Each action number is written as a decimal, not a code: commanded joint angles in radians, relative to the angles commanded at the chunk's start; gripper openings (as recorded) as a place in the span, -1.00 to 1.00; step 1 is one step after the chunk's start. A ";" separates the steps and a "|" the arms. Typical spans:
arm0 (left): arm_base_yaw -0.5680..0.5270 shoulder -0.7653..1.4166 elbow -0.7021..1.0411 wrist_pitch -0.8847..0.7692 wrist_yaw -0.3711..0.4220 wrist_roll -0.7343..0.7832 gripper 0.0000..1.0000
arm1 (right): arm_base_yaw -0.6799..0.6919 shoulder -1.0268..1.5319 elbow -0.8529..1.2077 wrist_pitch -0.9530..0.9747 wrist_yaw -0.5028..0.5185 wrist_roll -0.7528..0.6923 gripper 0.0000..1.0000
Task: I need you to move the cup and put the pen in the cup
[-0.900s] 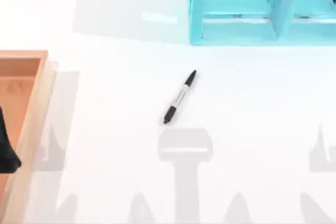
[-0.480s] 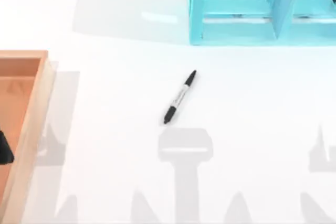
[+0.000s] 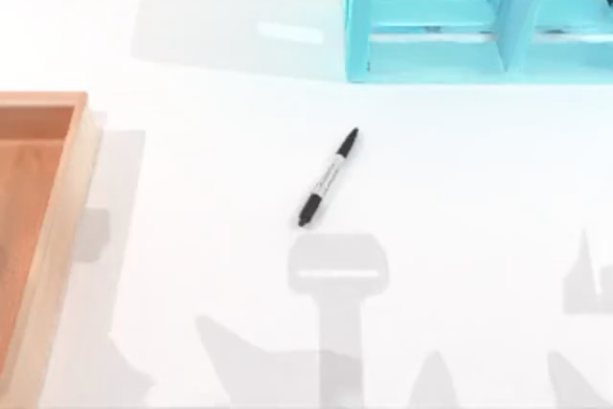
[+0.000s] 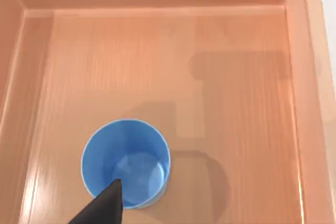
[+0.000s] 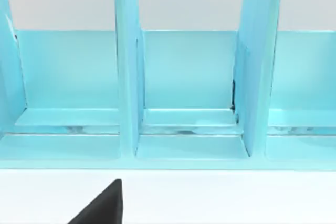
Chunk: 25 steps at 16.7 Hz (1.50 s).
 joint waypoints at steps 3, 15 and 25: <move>0.031 0.291 0.221 -0.204 0.001 0.036 1.00 | 0.000 0.000 0.000 0.000 0.000 0.000 1.00; 0.101 0.883 0.733 -0.633 0.000 0.117 1.00 | 0.000 0.000 0.000 0.000 0.000 0.000 1.00; 0.100 0.916 0.618 -0.490 0.000 0.117 1.00 | 0.000 0.000 0.000 0.000 0.000 0.000 1.00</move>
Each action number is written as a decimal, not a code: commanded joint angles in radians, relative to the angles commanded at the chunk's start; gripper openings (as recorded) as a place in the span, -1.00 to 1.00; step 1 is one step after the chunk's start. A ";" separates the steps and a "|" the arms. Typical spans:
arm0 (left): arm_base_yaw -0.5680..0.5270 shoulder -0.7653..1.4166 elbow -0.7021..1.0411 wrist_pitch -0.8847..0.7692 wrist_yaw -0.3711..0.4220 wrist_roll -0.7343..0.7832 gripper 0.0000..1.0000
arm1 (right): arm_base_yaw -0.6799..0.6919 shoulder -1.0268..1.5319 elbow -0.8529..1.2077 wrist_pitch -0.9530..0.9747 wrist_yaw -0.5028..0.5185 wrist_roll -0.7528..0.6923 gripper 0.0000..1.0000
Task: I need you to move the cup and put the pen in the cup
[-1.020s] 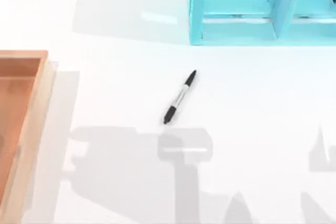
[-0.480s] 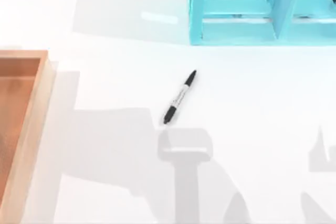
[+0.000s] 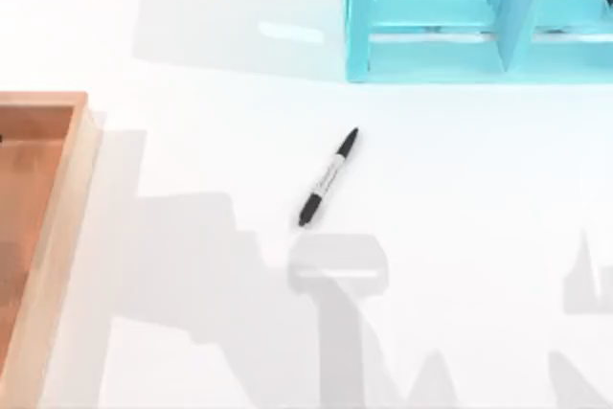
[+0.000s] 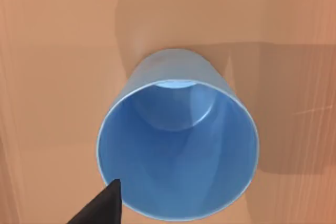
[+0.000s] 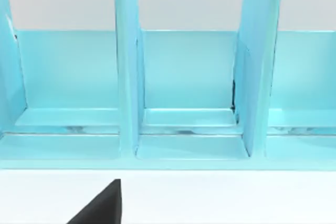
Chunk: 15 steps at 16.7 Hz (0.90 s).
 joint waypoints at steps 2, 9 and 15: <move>0.001 0.014 -0.036 0.057 0.000 0.001 1.00 | 0.000 0.000 0.000 0.000 0.000 0.000 1.00; 0.005 0.063 -0.174 0.243 0.000 0.005 1.00 | 0.000 0.000 0.000 0.000 0.000 0.000 1.00; 0.005 0.063 -0.174 0.243 0.000 0.005 0.55 | 0.000 0.000 0.000 0.000 0.000 0.000 1.00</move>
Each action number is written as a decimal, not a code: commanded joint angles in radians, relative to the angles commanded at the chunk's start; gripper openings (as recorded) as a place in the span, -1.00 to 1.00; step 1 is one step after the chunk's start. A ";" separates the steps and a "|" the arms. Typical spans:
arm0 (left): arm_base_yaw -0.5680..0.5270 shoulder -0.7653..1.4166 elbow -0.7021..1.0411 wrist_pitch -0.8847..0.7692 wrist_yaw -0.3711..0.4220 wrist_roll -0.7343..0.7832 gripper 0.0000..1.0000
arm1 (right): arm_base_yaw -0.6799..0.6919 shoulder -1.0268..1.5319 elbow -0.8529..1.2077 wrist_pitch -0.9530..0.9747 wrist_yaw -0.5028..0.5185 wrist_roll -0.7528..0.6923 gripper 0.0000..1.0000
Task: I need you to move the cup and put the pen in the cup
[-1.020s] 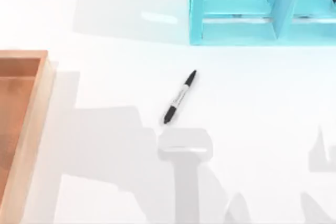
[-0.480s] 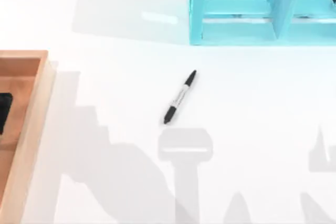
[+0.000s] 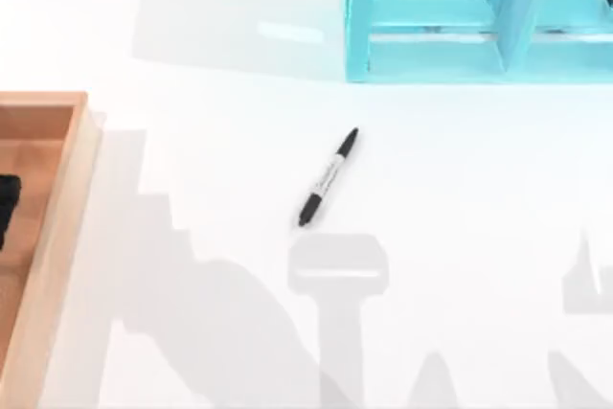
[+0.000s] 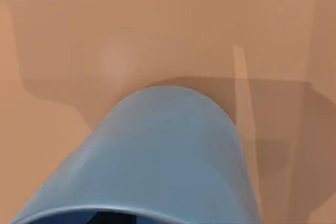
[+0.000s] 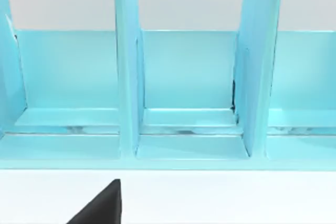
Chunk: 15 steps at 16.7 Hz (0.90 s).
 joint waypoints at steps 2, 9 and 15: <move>0.000 0.000 0.000 0.000 0.000 0.000 0.25 | 0.000 0.000 0.000 0.000 0.000 0.000 1.00; 0.000 0.000 0.000 0.000 0.000 0.000 -0.81 | 0.000 0.000 0.000 0.000 0.000 0.000 1.00; 0.000 0.000 0.000 0.000 0.000 0.000 -1.00 | 0.000 0.000 0.000 0.000 0.000 0.000 1.00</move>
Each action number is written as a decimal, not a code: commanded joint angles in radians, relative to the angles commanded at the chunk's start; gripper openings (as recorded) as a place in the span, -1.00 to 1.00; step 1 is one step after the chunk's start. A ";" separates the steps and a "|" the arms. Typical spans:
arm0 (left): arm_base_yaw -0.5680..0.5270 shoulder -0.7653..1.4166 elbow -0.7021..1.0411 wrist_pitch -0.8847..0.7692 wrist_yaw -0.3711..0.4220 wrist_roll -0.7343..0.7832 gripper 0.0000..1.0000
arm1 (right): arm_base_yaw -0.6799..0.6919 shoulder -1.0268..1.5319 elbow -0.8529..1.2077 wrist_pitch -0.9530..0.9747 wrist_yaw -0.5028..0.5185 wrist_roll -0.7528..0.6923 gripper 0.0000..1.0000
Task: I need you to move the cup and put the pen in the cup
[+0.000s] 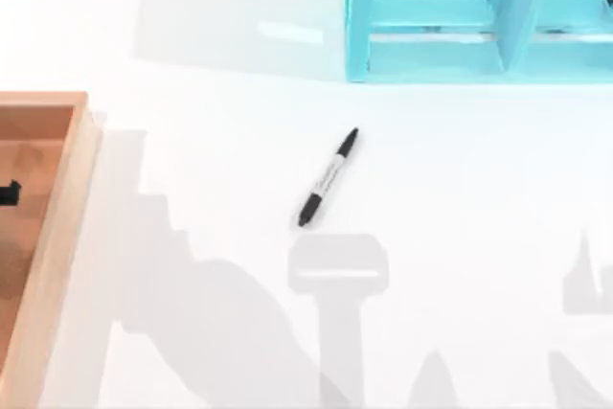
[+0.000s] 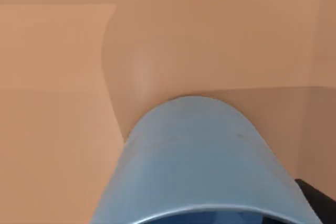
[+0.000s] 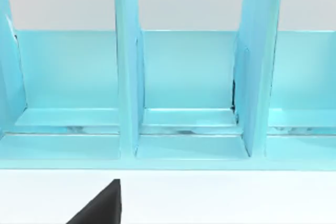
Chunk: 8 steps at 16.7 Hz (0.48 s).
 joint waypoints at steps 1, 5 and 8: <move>0.000 0.000 0.000 0.000 0.000 0.000 -1.00 | 0.000 0.000 0.000 0.000 0.000 0.000 1.00; -0.001 -0.001 0.003 0.000 0.000 -0.002 -1.00 | 0.000 0.000 0.000 0.000 0.000 0.000 1.00; -0.004 -0.007 0.062 -0.014 -0.005 -0.055 -1.00 | 0.000 0.000 0.000 0.000 0.000 0.000 1.00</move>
